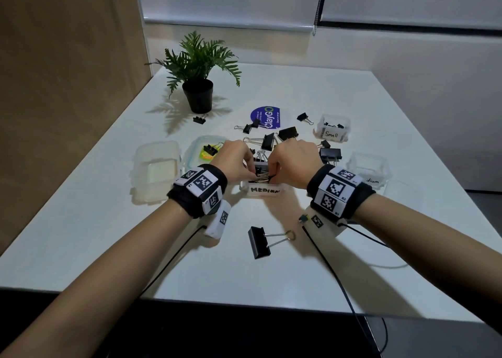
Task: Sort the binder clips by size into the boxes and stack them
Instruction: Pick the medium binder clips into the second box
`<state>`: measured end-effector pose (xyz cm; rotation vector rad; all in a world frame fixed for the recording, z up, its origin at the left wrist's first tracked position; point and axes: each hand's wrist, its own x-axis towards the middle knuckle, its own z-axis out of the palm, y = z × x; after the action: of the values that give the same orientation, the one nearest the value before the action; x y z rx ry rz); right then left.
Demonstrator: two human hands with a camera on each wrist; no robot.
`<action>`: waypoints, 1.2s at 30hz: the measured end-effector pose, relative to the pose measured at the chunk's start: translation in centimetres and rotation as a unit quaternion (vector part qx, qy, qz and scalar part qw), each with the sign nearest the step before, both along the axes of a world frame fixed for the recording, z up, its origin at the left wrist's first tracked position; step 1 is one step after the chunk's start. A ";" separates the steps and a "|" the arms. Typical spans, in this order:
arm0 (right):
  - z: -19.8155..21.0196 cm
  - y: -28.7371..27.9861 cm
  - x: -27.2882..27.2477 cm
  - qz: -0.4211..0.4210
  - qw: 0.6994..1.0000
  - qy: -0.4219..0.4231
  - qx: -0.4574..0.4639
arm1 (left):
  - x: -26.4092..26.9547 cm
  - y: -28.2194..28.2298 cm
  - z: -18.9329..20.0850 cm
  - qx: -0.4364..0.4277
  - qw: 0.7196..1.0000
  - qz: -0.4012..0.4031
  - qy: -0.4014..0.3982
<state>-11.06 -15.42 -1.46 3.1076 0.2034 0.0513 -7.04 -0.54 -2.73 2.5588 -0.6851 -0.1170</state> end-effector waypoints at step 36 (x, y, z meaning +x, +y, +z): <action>-2.7 -0.4 1.4 -0.036 0.990 0.002 0.138 | 8.7 3.2 0.5 -0.077 0.993 0.083 -0.046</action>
<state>-9.67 -15.86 -4.19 3.3880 0.0896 0.0764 1.62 2.70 -2.25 2.4720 -0.4927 0.1063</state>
